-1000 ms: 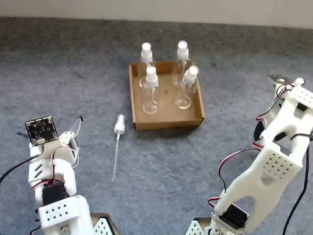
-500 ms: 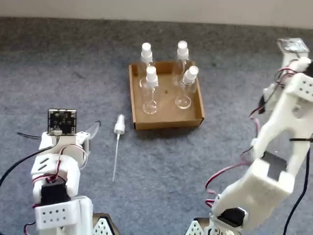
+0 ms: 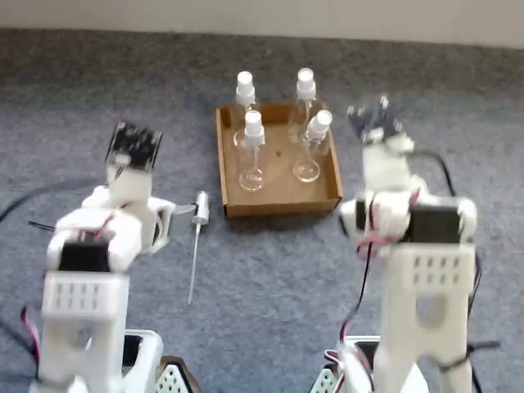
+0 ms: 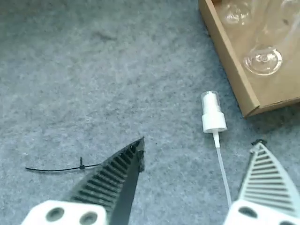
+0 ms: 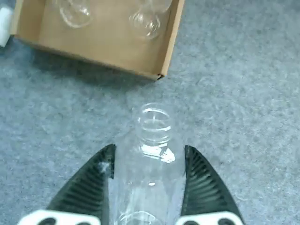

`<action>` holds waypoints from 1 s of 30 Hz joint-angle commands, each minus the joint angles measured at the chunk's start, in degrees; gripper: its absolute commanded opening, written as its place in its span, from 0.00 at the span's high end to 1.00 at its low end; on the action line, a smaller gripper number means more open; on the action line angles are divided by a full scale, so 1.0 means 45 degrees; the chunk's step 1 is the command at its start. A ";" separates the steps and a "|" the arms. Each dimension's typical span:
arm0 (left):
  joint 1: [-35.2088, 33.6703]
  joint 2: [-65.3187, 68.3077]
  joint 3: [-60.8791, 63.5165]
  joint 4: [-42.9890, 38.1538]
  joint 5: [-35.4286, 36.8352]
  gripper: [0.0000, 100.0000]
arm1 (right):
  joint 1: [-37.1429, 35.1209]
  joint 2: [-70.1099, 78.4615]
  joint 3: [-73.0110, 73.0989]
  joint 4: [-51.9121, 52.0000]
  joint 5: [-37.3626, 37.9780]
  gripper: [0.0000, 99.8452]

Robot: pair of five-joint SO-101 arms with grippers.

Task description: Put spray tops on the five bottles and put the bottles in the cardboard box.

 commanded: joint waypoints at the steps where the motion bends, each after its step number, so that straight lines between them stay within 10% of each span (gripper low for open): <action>1: 0.0400 0.3917 -0.3741 0.1231 0.1074 0.69 | -0.0752 -0.1944 0.1495 -0.0889 -0.0625 0.99; 14: 0.0420 1.0676 -0.7316 0.1700 0.1778 0.69 | -0.3526 -0.4503 0.4308 -0.1670 -0.1074 0.99; 30: 0.1807 1.2317 -0.7199 0.0078 0.2344 0.76 | -0.3526 -0.4816 0.4874 -0.2022 -0.1074 0.99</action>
